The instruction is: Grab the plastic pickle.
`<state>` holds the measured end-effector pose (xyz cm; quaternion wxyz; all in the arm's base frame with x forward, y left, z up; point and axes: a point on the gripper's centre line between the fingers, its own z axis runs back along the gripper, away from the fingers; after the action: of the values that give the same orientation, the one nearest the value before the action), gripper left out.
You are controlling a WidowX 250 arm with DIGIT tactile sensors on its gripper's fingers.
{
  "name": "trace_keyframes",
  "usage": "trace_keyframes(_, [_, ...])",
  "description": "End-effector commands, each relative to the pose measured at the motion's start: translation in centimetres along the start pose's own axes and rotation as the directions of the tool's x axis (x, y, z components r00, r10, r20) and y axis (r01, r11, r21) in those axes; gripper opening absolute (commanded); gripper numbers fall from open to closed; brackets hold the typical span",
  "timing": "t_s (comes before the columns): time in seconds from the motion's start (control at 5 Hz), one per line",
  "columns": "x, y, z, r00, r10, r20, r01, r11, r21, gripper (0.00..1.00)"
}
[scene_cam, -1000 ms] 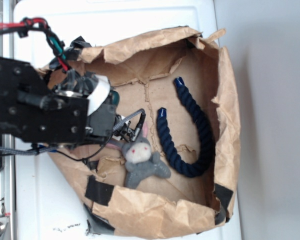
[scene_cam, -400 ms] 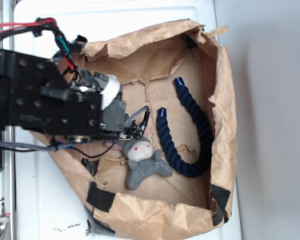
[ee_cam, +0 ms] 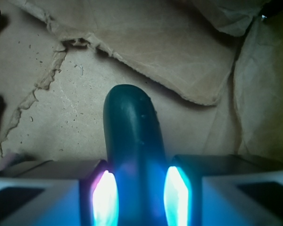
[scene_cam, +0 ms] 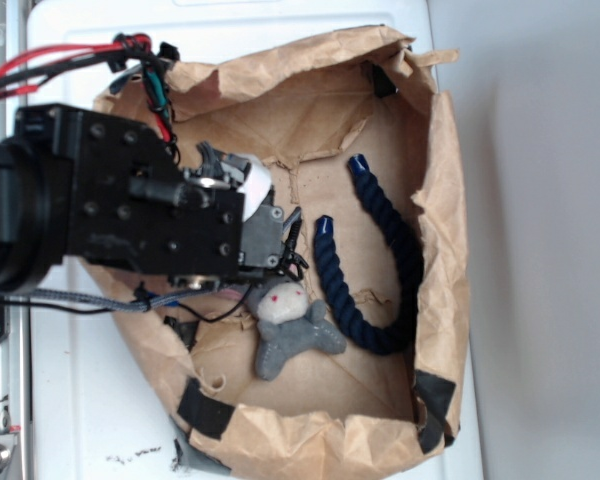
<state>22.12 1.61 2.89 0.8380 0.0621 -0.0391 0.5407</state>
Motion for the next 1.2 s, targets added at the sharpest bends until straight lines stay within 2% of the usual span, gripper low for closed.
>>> trace_keyframes(0.0, [0.1, -0.6, 0.9, 1.0, -0.004, 0.017, 0.005, 0.998, -0.055, 0.0])
trace_keyframes(0.2, [0.1, -2.1, 3.6, 0.985, -0.166, 0.038, 0.171, 0.97, -0.171, 0.0])
trace_keyframes(0.4, [0.7, -3.7, 7.0, 0.969, -0.243, 0.046, 0.246, 0.936, -0.252, 0.0])
trace_keyframes(0.6, [1.2, -3.3, 7.9, 0.967, -0.254, 0.036, 0.254, 0.93, -0.266, 0.0])
trace_keyframes(0.8, [1.1, -2.9, 8.0, 0.956, -0.288, 0.059, 0.292, 0.912, -0.287, 0.0])
trace_keyframes(1.0, [1.4, -2.6, 8.3, 0.949, -0.311, 0.057, 0.314, 0.901, -0.299, 0.0])
